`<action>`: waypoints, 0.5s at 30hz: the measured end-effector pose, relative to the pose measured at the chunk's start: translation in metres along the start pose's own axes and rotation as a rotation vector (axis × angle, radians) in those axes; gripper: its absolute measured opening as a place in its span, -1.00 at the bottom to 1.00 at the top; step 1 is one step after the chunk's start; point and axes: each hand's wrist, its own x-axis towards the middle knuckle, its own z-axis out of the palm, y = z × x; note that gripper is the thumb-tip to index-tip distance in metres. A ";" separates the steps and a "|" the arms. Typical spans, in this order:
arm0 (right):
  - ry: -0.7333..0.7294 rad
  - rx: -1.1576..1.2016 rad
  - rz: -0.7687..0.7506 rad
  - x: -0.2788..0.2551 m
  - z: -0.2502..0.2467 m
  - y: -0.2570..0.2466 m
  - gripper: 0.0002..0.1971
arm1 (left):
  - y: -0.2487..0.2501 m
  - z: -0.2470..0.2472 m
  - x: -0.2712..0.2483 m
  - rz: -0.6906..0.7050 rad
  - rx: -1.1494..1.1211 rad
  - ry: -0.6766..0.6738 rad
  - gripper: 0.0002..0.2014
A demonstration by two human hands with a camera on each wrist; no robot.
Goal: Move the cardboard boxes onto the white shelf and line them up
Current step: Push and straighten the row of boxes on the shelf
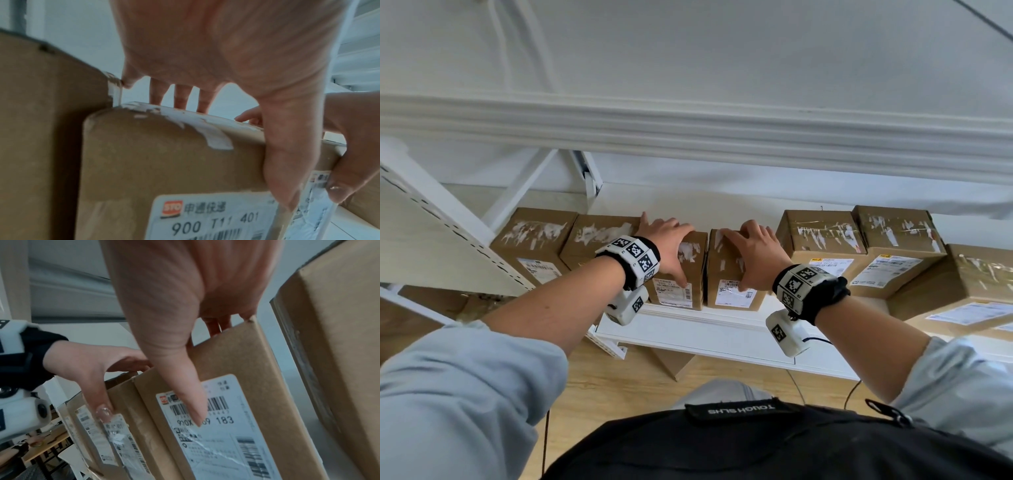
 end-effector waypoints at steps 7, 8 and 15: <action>-0.009 0.023 0.010 -0.001 -0.002 -0.001 0.21 | -0.004 0.007 -0.002 0.017 -0.057 0.048 0.26; -0.014 0.031 0.015 -0.001 -0.003 -0.001 0.20 | -0.005 0.007 -0.002 0.021 -0.071 0.047 0.26; -0.037 0.053 0.035 -0.009 -0.005 -0.010 0.18 | -0.005 0.006 -0.005 0.017 -0.203 -0.010 0.25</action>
